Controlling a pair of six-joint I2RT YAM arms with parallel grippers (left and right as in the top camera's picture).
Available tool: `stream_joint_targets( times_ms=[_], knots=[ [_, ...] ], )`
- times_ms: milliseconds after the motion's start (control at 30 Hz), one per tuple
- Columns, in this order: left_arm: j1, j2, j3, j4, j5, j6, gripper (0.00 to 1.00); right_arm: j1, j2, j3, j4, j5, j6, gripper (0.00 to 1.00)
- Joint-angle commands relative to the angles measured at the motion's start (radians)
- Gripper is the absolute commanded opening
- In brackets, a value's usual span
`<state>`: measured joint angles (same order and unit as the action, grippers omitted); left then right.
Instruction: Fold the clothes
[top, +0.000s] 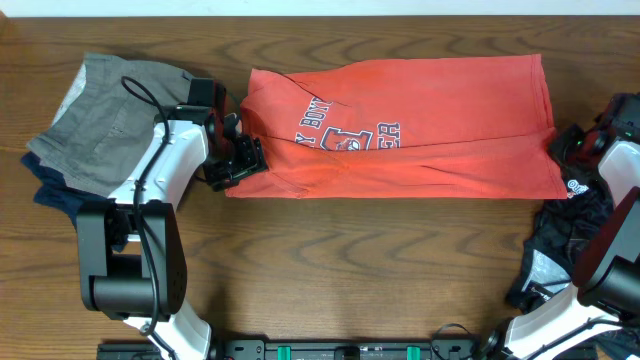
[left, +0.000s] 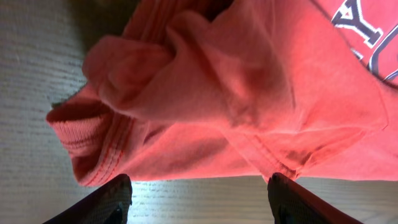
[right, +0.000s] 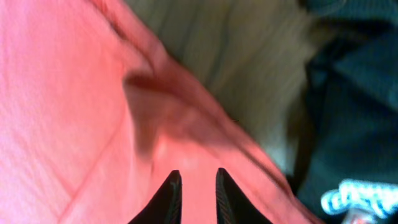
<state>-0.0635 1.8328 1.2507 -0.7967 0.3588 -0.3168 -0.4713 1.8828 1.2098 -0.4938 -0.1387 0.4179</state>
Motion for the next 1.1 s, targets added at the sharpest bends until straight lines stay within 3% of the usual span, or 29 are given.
stream_joint_targets(
  times_ms=[0, 133, 367, 667, 800, 900, 1067],
  knots=[
    [0.000, 0.010, -0.006, 0.020, -0.043, 0.008, 0.72, 0.010, -0.024, 0.001, -0.035, -0.023, -0.183, 0.17],
    [0.000, 0.010, -0.017, 0.057, -0.051, 0.008, 0.71, 0.026, -0.024, -0.037, -0.048, -0.009, -0.285, 0.17],
    [0.000, 0.011, -0.099, 0.137, -0.050, 0.008, 0.70, 0.026, -0.024, -0.106, 0.024, 0.004, -0.285, 0.26],
    [0.000, 0.011, -0.236, 0.226, -0.063, 0.008, 0.70, 0.026, -0.024, -0.192, 0.037, 0.113, -0.283, 0.27],
    [0.002, 0.011, -0.243, 0.186, -0.066, 0.008, 0.61, 0.025, -0.024, -0.201, -0.034, 0.113, -0.266, 0.19],
    [0.002, 0.010, -0.243, 0.150, -0.065, 0.007, 0.60, 0.017, -0.024, -0.201, -0.113, 0.130, -0.216, 0.10],
    [0.002, 0.009, -0.243, 0.060, -0.065, 0.004, 0.53, -0.004, -0.024, -0.201, -0.200, 0.200, -0.186, 0.07]
  ],
)
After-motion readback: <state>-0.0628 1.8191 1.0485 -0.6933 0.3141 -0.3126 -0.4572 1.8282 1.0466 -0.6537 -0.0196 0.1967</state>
